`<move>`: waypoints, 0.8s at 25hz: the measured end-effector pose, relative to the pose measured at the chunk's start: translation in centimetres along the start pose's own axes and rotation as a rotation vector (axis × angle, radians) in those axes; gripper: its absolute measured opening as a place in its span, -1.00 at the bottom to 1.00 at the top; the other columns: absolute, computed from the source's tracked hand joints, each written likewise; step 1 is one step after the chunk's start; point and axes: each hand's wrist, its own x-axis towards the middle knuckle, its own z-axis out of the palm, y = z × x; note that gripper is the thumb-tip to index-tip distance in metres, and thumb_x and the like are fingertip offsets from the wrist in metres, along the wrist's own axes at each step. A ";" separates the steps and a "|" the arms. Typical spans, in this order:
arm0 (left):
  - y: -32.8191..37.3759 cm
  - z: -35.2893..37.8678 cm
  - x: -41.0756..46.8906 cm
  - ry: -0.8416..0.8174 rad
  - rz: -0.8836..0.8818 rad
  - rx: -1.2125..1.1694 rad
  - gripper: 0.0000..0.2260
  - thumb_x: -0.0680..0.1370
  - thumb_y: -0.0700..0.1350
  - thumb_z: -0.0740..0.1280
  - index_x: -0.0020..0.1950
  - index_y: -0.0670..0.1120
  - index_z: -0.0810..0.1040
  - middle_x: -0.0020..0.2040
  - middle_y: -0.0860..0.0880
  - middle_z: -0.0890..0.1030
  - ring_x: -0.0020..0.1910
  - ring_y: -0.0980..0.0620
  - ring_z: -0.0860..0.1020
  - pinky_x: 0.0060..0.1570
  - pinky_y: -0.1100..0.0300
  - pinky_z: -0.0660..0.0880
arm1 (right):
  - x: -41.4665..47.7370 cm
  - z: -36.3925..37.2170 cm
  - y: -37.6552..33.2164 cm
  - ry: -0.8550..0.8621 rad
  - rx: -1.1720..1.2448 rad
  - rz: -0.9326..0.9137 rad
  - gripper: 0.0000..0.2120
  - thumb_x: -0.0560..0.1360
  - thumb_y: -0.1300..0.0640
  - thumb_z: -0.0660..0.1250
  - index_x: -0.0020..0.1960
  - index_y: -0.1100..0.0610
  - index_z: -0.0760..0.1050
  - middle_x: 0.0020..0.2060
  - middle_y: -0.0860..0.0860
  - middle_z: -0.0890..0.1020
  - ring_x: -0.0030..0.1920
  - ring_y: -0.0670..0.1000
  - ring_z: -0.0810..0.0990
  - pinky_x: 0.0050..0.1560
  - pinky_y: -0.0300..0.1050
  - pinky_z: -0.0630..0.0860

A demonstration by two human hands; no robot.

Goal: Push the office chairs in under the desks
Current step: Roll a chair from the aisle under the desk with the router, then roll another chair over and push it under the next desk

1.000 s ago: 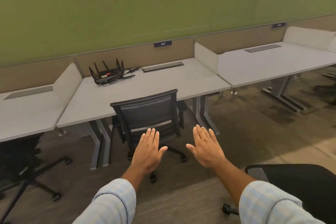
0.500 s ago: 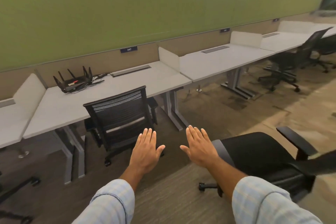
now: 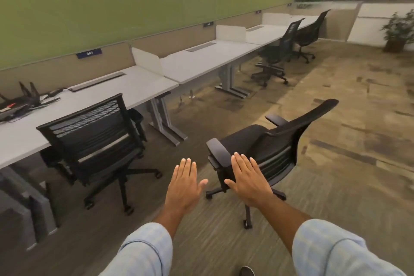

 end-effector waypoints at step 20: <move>30.7 2.5 13.9 0.114 0.321 0.078 -0.38 0.73 0.16 -0.09 0.69 -0.19 0.08 0.70 -0.24 0.14 0.71 -0.20 0.04 0.66 -0.18 0.13 | -9.5 -2.4 31.5 0.106 -0.010 0.270 -0.16 0.67 -0.38 -0.19 0.71 0.18 -0.23 0.71 0.13 -0.18 0.68 0.11 -0.25 0.61 0.07 -0.36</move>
